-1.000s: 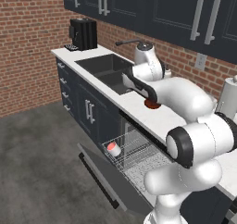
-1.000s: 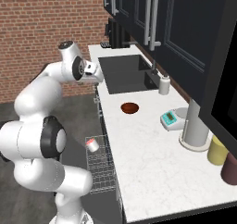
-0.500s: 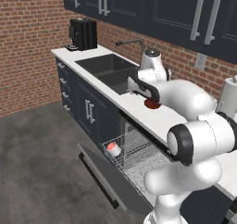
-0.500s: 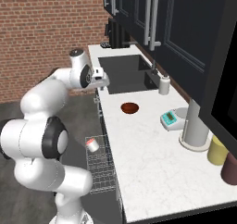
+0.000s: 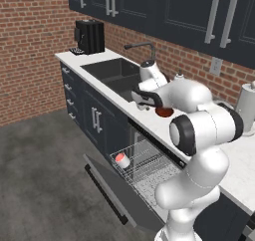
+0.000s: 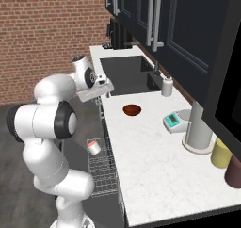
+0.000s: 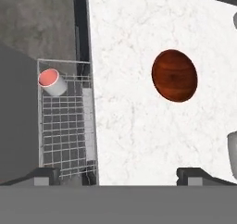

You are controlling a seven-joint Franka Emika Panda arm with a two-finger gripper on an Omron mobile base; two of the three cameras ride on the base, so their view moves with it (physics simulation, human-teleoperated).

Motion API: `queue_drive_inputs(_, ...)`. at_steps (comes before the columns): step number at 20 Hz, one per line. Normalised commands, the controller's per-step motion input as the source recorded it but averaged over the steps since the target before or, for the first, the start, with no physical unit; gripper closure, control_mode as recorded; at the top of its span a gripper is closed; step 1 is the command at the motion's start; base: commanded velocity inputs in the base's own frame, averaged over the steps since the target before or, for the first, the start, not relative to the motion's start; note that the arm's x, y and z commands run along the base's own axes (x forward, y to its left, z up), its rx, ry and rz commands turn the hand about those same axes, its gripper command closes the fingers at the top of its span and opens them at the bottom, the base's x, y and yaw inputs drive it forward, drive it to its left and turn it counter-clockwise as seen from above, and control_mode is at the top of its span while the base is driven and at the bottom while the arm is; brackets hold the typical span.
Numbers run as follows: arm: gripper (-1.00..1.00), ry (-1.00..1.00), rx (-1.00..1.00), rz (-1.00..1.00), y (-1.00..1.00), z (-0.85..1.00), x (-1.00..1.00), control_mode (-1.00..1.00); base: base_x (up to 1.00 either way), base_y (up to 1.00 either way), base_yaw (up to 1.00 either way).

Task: Pick up the cup and bowl from the counter, place them in the dishwasher, and close the dishwasher door.

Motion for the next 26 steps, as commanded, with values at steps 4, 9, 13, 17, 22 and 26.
queue_drive_inputs(4,-1.00,0.00,-0.05,0.00,-0.44,-0.33,0.16,-1.00,0.00,0.00,0.00)
queue_drive_inputs(9,-1.00,0.00,-0.03,0.01,-0.39,-0.43,0.04,-1.00,0.00,0.00,0.00)
queue_drive_inputs(13,-1.00,-0.05,0.00,0.00,-0.39,-0.37,0.01,-1.00,0.00,0.00,0.00)
queue_drive_inputs(17,-1.00,-0.14,0.21,0.00,-0.31,-0.41,0.13,-1.00,0.00,0.00,0.00)
queue_drive_inputs(22,-1.00,-0.09,0.13,0.00,-0.10,-0.12,0.13,-1.00,0.00,0.00,0.00)
queue_drive_inputs(26,-1.00,-0.05,0.00,0.01,-0.05,0.00,0.32,-1.00,0.00,0.00,0.00)
